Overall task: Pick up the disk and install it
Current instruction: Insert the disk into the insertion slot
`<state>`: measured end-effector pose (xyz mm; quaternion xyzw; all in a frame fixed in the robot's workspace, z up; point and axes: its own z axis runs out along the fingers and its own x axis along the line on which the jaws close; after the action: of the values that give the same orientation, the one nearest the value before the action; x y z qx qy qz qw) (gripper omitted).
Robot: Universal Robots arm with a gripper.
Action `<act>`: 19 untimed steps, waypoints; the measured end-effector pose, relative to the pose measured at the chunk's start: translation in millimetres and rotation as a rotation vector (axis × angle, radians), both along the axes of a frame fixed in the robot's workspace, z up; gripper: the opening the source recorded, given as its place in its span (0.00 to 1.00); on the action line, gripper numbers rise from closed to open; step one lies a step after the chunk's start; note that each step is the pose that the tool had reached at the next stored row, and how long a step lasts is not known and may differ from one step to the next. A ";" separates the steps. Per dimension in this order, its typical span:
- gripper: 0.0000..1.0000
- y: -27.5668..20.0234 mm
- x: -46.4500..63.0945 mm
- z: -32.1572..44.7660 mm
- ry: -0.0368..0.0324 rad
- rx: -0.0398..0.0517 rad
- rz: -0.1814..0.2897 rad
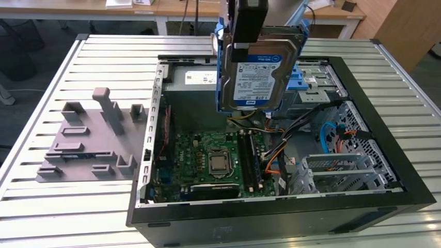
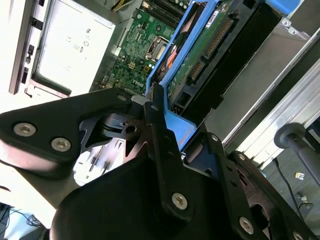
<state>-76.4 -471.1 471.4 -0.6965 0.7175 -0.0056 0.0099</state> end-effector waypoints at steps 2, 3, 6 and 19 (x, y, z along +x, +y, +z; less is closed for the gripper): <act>0.36 -0.4 1.8 -0.5 -0.0006 0.0000 0.000; 0.36 -0.6 2.7 -0.8 -0.0009 0.0000 0.000; 0.36 -1.5 6.2 -1.5 -0.0017 0.0001 0.000; 0.36 -13.6 20.9 -5.6 -0.0027 0.0000 0.000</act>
<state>-55.5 -484.7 465.8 -0.6965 0.7174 -0.0066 0.0108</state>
